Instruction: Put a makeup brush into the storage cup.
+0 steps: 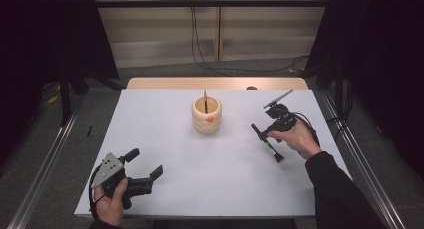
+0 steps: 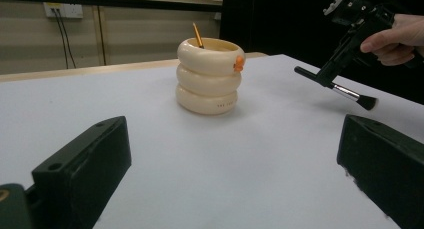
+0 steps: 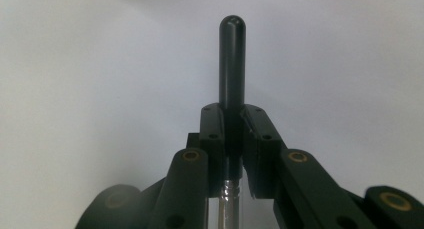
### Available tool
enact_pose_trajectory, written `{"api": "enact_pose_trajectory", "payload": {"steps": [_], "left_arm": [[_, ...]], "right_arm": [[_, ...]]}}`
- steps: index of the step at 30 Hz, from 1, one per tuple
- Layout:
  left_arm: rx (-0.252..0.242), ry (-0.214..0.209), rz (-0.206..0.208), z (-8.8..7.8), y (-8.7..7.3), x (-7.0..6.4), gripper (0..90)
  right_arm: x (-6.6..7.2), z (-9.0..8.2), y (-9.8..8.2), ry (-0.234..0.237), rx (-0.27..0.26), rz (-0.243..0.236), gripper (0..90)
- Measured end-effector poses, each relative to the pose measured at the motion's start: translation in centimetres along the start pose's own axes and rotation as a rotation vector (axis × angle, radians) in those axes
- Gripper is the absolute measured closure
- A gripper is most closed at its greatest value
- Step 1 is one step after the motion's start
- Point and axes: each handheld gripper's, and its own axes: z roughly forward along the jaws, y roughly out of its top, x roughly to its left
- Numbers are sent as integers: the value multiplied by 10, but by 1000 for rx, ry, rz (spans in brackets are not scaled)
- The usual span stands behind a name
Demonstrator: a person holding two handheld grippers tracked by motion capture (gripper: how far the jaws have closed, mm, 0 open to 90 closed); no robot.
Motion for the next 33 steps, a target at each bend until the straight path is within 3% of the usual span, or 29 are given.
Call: {"api": "enact_pose_trajectory", "payload": {"steps": [3, 9, 11, 19, 33], "left_arm": [[0, 1, 0, 0, 0, 0, 8], [1, 0, 2, 0, 0, 0, 8], [0, -3, -2, 0, 0, 0, 8], [1, 3, 3, 0, 0, -1, 8], [-1, 4, 3, -1, 0, -1, 8]], "right_arm": [[-1, -6, -3, 11, -34, 0, 806], [-2, -14, -12, -6, -148, 0, 806], [-2, -17, -15, 10, -190, 2, 806], [4, -28, -24, 25, -340, -76, 806], [6, -50, -37, 93, -605, -138, 806]]}}
